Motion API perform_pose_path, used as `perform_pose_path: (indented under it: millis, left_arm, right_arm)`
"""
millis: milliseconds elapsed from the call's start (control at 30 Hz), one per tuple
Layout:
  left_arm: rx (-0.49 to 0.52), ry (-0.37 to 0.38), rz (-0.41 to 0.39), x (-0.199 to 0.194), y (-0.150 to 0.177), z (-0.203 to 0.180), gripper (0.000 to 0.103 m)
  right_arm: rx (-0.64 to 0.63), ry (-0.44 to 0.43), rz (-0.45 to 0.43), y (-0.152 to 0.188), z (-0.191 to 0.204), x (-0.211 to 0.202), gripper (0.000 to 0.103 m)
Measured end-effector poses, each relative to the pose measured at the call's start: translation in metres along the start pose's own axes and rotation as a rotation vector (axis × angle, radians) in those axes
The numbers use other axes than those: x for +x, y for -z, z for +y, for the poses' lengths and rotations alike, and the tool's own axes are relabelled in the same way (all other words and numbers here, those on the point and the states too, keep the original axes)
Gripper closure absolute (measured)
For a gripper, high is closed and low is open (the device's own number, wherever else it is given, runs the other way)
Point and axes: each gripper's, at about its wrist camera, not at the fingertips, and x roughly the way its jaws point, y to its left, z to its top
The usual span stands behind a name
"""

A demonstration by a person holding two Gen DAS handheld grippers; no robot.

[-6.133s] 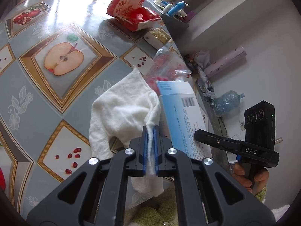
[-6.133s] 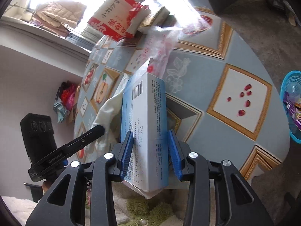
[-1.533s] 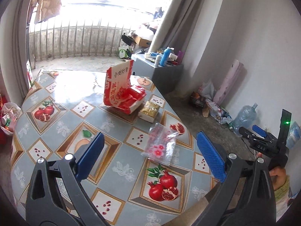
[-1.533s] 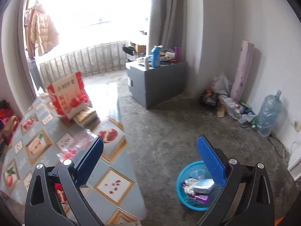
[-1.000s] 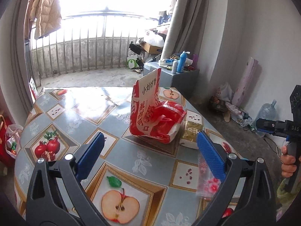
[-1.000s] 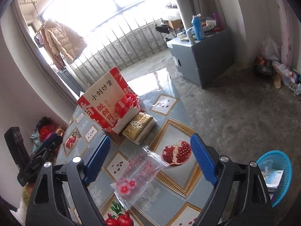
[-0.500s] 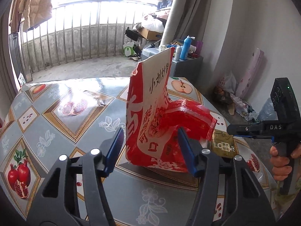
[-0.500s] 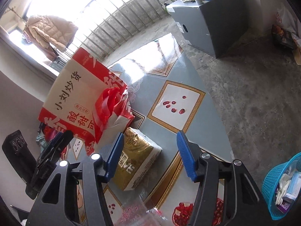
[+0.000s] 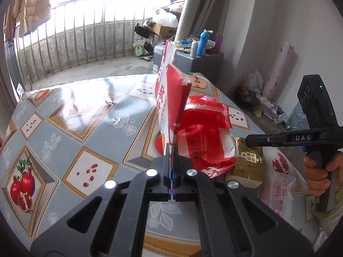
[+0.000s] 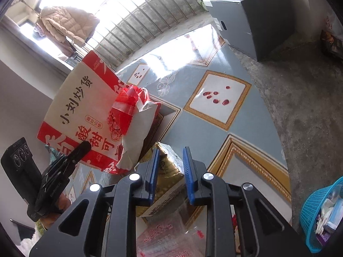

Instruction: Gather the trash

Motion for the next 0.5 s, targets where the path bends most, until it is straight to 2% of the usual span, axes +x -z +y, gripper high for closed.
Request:
perform_pose_path:
  millis: [233, 500]
  left_arm:
    - [-0.008, 0.037, 0.043, -0.059, 0.047, -0.004, 0.103]
    - [-0.104, 0.08, 0.071, -0.124, 0.11, -0.001, 0.103]
  right_arm:
    - [-0.02, -0.021, 0.029, 0.057, 0.017, -0.023, 0.081]
    - [-0.001, -0.021, 0.024, 0.126, 0.031, -0.053, 0.081]
